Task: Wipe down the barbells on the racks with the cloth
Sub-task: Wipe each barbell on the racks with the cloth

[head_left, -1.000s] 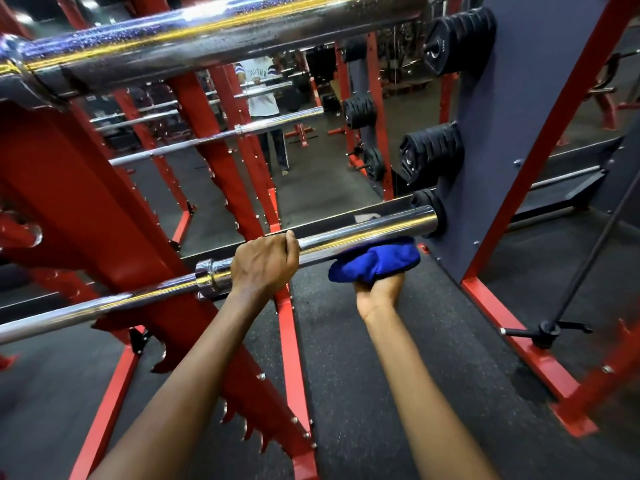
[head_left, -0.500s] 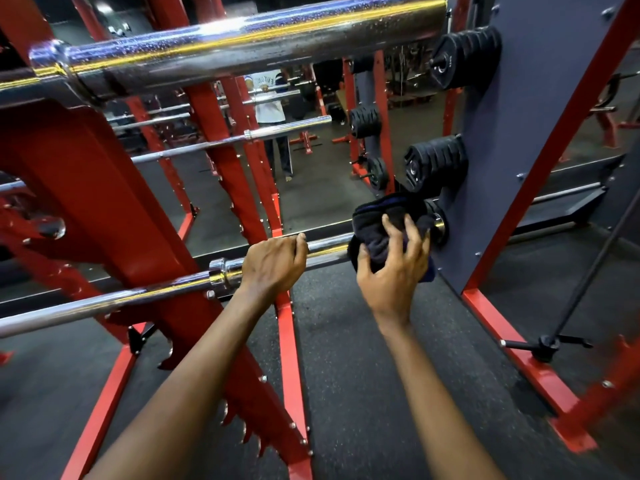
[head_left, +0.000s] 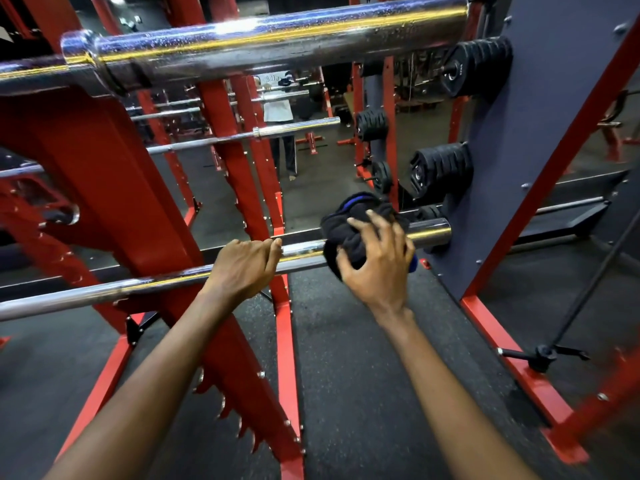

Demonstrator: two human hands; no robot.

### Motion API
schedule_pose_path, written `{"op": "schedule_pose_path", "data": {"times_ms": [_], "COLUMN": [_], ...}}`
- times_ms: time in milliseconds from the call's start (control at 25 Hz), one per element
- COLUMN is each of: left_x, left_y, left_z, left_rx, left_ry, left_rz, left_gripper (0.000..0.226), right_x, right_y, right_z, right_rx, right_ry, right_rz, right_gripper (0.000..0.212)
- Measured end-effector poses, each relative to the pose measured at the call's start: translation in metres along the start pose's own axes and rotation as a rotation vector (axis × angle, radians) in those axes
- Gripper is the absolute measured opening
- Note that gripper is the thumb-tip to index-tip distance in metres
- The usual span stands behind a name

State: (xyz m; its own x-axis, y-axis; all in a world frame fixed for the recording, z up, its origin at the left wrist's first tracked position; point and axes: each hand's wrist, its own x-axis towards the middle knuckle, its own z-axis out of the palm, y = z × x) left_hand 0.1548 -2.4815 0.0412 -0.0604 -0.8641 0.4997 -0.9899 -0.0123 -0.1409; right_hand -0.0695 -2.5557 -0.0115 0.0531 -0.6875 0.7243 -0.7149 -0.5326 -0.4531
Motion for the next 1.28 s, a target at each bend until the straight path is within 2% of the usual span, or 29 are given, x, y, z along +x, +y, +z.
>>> {"op": "schedule_pose_path", "data": {"times_ms": [160,240,400,440,600,680,800,1000,1120,1280], "left_x": [-0.012,-0.02,-0.04,-0.046,-0.054,-0.063,-0.08,-0.101,-0.099,-0.097], "left_y": [-0.015,-0.027,-0.054,-0.058,-0.064,-0.075,-0.088,-0.124,-0.13,-0.14], "left_z": [0.003,0.005,0.005,0.005,0.005,0.003,0.004,-0.002,-0.001,-0.006], "left_rx": [0.077,0.059,-0.101,-0.146,-0.196,-0.174,-0.112,-0.12,-0.092,-0.036], "left_ry": [0.015,0.046,0.062,0.059,0.007,-0.018,-0.019,-0.087,-0.069,-0.067], "left_rz": [-0.023,-0.026,-0.01,-0.01,-0.009,-0.036,-0.058,-0.092,-0.073,-0.112], "left_gripper": [0.047,0.044,0.036,0.035,0.04,0.042,0.044,0.046,0.041,0.039], "right_x": [0.014,0.0,-0.036,-0.034,-0.028,-0.04,-0.044,-0.039,-0.051,-0.074], "right_y": [0.006,-0.016,-0.048,-0.049,-0.089,-0.121,-0.11,-0.142,-0.173,-0.18], "right_z": [-0.004,0.004,0.023,0.025,0.037,0.046,0.05,0.056,0.067,0.078], "right_rx": [-0.046,-0.043,0.013,0.031,0.058,0.061,0.055,0.051,0.092,0.124], "right_ry": [0.063,0.027,-0.111,-0.108,-0.064,-0.098,-0.114,-0.025,-0.048,-0.078], "right_rz": [0.146,0.104,-0.154,-0.155,0.038,-0.044,-0.166,0.07,-0.035,-0.107], "right_gripper": [0.05,0.05,0.057,0.057,0.051,0.051,0.053,0.042,0.039,0.049]}}
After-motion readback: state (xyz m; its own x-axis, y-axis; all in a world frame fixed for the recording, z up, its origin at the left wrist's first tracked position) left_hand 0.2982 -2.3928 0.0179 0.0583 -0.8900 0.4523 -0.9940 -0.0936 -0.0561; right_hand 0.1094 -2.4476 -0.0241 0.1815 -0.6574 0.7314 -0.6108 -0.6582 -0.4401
